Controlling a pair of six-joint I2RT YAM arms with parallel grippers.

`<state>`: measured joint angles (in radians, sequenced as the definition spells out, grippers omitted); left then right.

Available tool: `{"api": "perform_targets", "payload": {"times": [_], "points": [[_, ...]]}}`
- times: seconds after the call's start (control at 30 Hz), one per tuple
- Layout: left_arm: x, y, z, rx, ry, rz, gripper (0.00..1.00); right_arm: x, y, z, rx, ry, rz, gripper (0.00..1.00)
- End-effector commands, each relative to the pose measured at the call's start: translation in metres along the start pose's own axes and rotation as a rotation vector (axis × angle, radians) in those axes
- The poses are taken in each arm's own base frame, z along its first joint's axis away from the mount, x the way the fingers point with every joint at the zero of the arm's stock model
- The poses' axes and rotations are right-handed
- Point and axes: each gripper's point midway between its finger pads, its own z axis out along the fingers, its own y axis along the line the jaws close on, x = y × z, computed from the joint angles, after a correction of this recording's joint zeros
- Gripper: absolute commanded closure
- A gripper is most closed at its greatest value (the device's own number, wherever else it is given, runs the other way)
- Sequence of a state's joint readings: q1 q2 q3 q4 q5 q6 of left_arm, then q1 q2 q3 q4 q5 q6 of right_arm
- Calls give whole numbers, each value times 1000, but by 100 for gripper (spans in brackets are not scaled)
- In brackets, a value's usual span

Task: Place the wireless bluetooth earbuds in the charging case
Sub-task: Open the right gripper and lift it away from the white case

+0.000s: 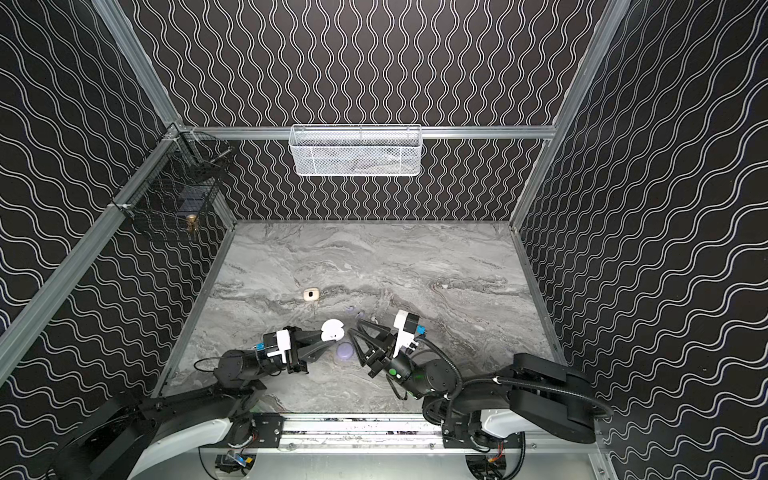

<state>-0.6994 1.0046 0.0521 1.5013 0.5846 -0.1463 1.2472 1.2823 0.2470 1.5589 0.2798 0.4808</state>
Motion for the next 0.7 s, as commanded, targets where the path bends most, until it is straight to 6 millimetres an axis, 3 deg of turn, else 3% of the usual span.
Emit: {"api": "perform_targets", "payload": {"times": [0.0,0.17,0.3,0.43,0.53,0.67], "points": [[-11,-1,1,7,-40,37,100,-9,-3,-3,32,-19,-41,51],[3,12,2,-60,6,10,100,-22,-18,-15,135,-32,-96,37],[22,23,2,-116,74,-12,100,-9,-78,-18,489,136,-156,38],[44,36,0,-183,149,-17,100,2,-139,-31,703,295,-126,39],[54,43,-2,-217,168,-16,100,21,-182,-40,791,449,-74,42],[64,49,-3,-248,189,-22,100,61,-220,-38,926,745,-114,45]]}}
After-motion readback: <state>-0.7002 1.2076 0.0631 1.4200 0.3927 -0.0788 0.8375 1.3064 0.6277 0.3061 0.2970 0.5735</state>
